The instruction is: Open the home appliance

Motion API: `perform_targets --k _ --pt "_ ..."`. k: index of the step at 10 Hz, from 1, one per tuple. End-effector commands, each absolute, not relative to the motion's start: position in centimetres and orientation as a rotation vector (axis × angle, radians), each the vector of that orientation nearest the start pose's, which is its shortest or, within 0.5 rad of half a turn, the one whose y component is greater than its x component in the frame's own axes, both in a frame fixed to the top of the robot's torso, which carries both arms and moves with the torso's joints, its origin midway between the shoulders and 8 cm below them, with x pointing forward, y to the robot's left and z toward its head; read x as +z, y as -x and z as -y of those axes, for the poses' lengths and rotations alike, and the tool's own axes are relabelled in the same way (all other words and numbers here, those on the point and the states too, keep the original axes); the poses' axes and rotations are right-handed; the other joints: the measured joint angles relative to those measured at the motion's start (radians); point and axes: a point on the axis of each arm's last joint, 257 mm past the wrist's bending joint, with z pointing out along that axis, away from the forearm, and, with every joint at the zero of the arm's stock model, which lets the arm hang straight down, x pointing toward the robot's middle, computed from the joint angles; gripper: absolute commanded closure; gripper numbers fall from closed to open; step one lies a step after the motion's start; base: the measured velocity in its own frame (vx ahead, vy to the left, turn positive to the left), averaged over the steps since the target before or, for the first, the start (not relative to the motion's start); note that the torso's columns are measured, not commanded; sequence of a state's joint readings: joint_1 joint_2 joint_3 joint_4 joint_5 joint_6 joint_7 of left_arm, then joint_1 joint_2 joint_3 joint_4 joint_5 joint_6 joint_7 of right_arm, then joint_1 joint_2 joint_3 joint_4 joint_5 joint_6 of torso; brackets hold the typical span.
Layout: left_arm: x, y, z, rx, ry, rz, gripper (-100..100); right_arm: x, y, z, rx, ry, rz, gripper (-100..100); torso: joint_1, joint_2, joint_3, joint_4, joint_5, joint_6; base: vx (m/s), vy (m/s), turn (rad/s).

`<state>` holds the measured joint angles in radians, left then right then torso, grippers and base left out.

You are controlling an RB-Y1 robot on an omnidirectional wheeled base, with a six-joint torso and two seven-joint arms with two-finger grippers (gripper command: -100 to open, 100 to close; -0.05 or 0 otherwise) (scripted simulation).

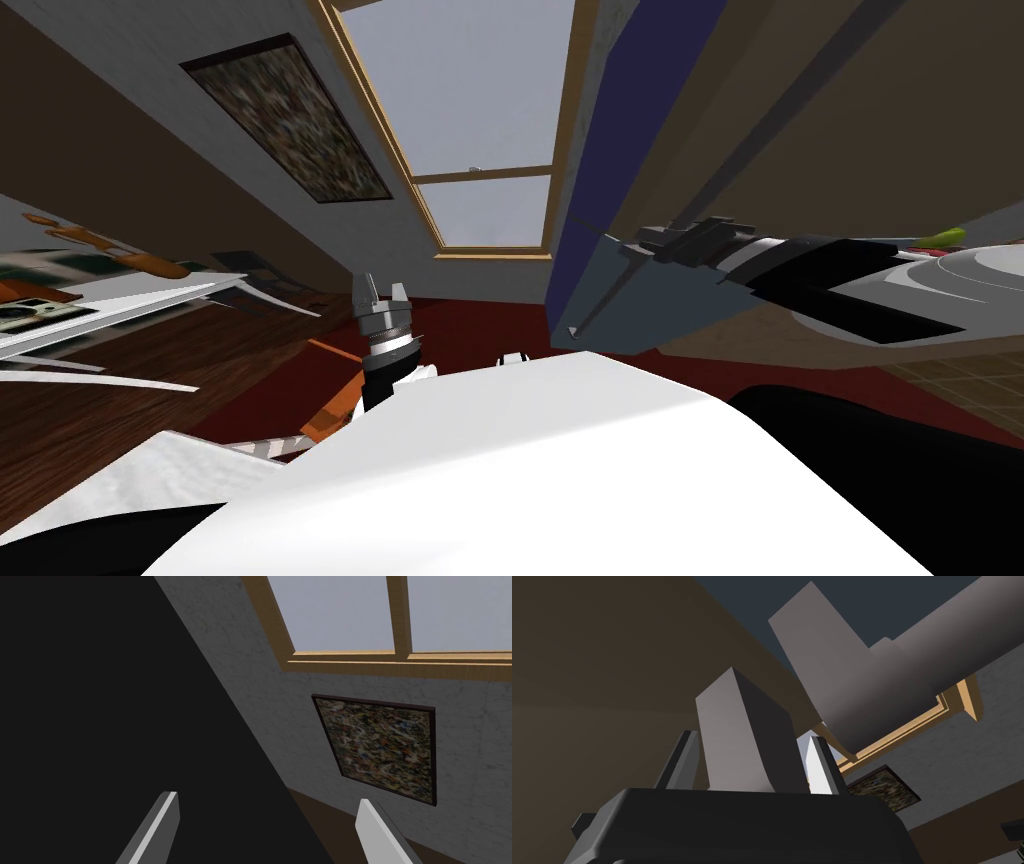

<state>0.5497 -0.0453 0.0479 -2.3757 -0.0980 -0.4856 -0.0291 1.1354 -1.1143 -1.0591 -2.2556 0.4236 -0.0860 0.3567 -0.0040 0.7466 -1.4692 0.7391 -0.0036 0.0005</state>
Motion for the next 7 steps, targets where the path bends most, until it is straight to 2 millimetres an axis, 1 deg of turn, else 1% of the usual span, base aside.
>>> perform_targets --k 1,4,6,7 --pt "4.8 -32.2 -28.9 -1.149 0.582 -0.615 0 8.9 -35.4 43.6 -0.496 0.690 -1.416 100 -0.003 -0.001 -0.001 0.001 0.000 0.002 -0.285 -0.190 0.028" --pt "4.8 -32.2 -28.9 -1.149 0.582 -0.615 0 9.1 -35.2 38.9 -0.410 0.765 -1.370 100 -0.007 -0.006 -0.007 0.002 0.002 0.004 -0.300 -0.211 0.029" --pt "4.8 -32.2 -28.9 -1.149 0.582 -0.615 0 9.2 -34.8 35.8 -0.354 0.814 -1.338 100 -0.001 -0.005 -0.005 0.002 0.003 0.003 -0.312 -0.170 0.006" --pt "4.8 -32.2 -28.9 -1.148 0.582 -0.615 0 9.2 -34.6 34.3 -0.326 0.839 -1.322 100 0.002 -0.007 -0.007 0.002 0.005 0.001 -0.308 -0.232 0.014"
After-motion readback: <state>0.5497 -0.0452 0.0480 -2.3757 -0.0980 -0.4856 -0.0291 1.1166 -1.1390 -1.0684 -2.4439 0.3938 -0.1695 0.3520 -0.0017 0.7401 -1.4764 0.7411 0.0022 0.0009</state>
